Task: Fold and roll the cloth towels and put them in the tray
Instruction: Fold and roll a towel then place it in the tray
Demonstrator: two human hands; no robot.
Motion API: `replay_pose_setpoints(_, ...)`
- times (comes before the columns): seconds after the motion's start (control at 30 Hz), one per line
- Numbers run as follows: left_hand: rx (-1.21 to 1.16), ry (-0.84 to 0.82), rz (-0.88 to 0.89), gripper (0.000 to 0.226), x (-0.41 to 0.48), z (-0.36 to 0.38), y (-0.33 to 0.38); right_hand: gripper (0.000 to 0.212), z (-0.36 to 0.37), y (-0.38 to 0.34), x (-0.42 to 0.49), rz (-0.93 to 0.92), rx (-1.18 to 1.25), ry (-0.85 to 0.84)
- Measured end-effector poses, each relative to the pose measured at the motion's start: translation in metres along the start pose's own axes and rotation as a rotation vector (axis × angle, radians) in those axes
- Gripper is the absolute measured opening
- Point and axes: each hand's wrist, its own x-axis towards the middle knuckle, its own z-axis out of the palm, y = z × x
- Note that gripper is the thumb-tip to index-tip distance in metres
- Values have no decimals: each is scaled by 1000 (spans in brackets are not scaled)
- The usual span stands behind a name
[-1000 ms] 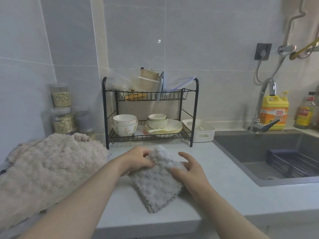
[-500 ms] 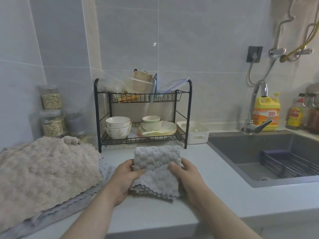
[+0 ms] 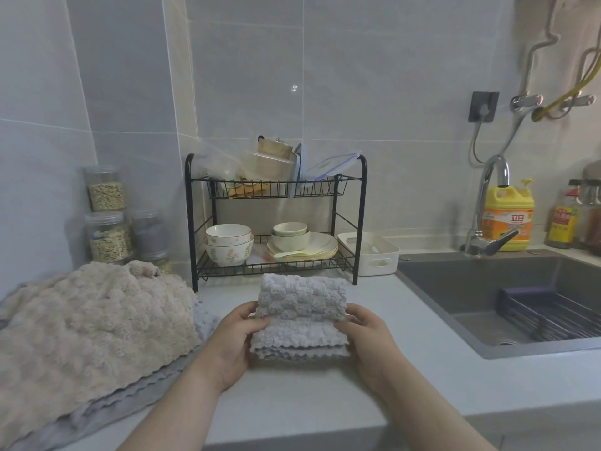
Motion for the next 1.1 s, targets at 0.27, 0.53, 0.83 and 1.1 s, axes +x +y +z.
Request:
replay_pose_setpoints(0.27,30,41,-79,46,7,-3,1,44,0,1,3,46,90,53)
replay_pose_setpoints(0.53,149,-7,-44,37,0,3,2,23,5,-3,-1,83,4,3)
replay_pose_setpoints(0.83,42,59,-46,31,6,1,0,36,4,2,3,57,33,37)
replay_pose_setpoints(1.1,207,1,-27,42,1,-1,-5,28,6,5,1,51,-150,52)
